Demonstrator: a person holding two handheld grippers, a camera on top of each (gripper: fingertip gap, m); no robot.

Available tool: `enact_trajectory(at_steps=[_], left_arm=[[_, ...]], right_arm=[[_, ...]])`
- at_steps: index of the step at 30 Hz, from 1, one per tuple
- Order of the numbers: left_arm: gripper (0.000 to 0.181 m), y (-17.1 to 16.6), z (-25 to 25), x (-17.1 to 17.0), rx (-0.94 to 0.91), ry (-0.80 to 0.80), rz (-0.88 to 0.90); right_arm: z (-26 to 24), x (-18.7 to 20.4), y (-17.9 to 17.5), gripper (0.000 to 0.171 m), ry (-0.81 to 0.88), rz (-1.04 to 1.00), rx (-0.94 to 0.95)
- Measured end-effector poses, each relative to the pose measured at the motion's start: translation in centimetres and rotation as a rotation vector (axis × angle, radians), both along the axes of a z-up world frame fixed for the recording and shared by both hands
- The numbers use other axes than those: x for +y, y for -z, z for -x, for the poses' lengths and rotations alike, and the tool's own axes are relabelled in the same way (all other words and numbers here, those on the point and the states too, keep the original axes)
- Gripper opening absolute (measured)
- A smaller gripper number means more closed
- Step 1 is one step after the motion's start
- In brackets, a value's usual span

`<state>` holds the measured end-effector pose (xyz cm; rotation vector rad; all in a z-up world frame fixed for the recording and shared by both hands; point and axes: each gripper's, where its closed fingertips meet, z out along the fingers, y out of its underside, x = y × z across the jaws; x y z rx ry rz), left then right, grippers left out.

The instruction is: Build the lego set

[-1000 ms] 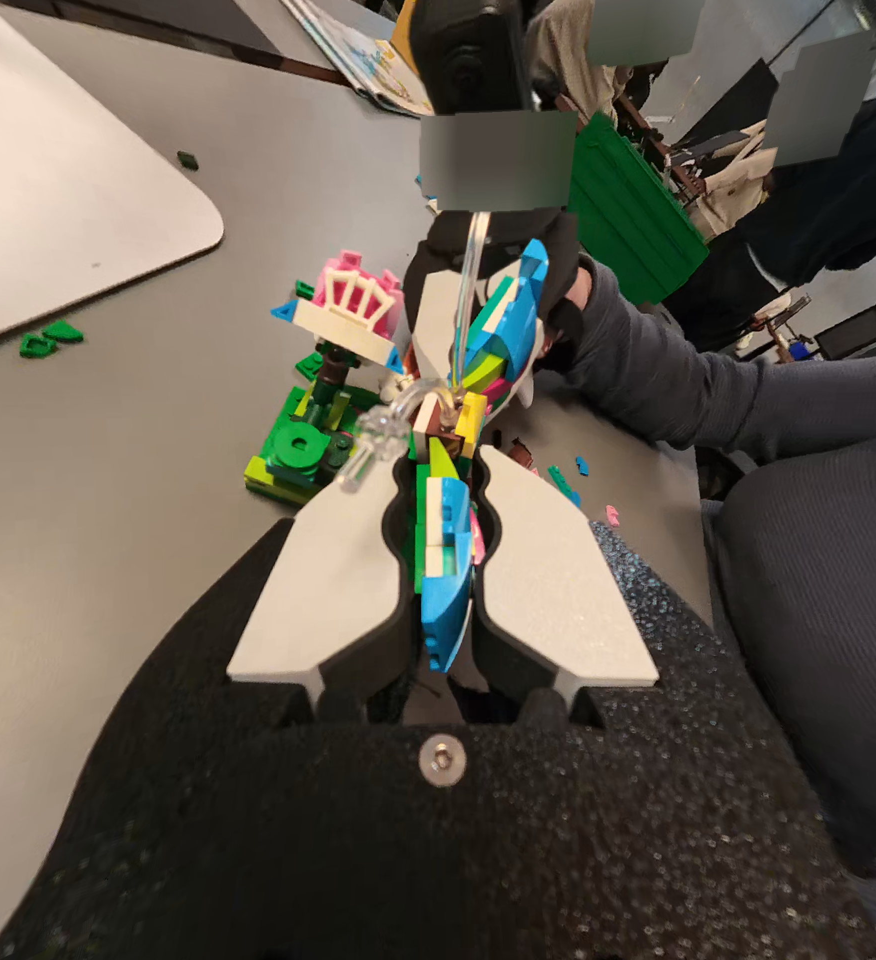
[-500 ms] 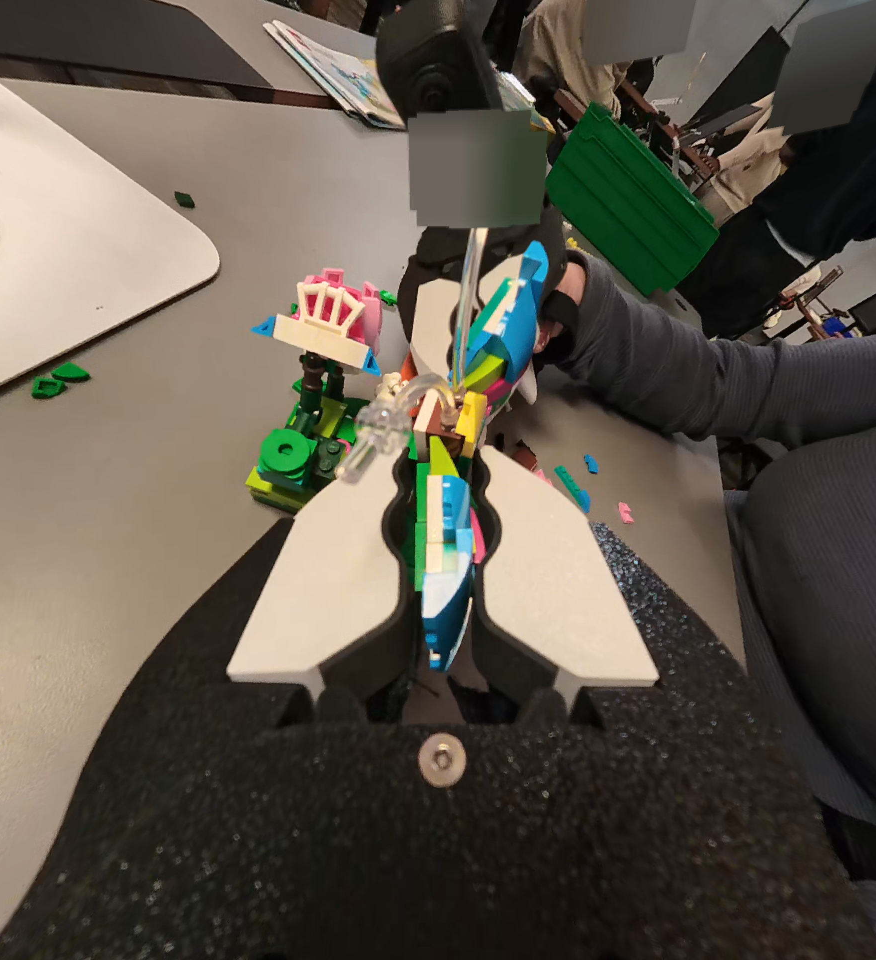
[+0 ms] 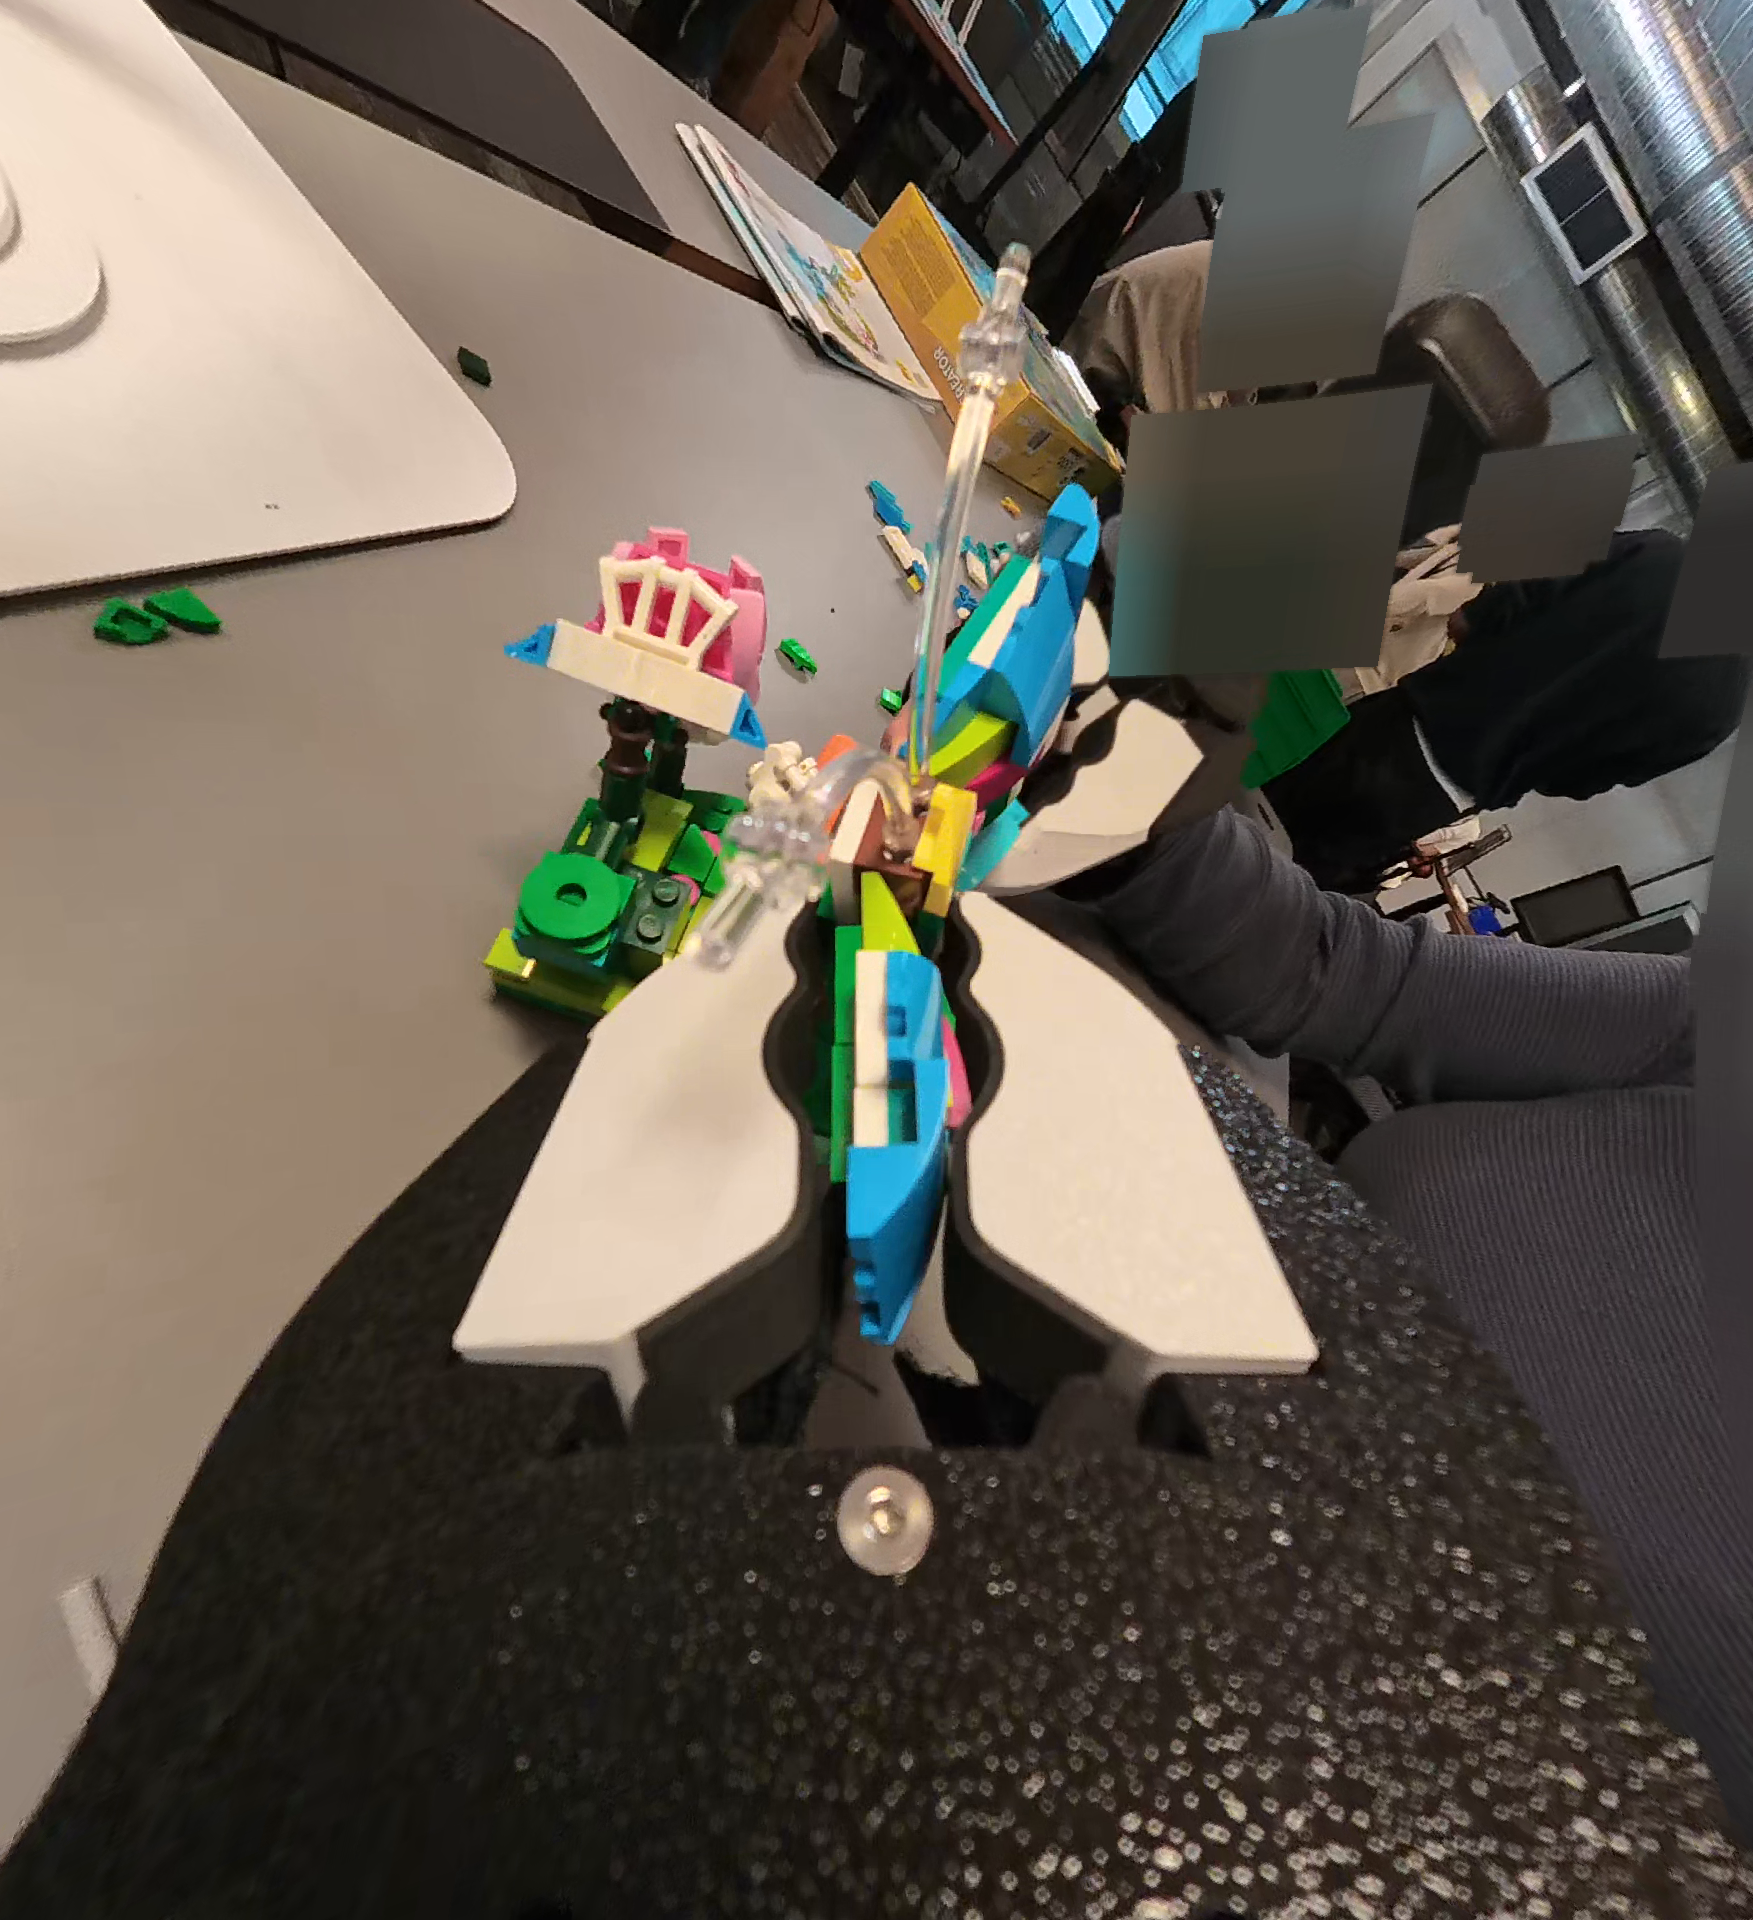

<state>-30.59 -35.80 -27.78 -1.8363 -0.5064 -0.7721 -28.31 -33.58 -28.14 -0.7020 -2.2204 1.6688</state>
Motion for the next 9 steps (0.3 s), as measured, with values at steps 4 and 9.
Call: enact_trajectory(at_steps=[4, 9], left_arm=[[0.022, -0.06, 0.00, -0.09, -0.009, 0.002, -0.007], [0.022, -0.01, -0.09, -0.05, -0.008, 0.005, -0.001]], right_arm=[[0.07, 0.05, 0.27, 0.006, 0.009, -0.059, 0.052], [0.16, 0.10, 0.47, 0.006, 0.029, -0.195, 0.179]])
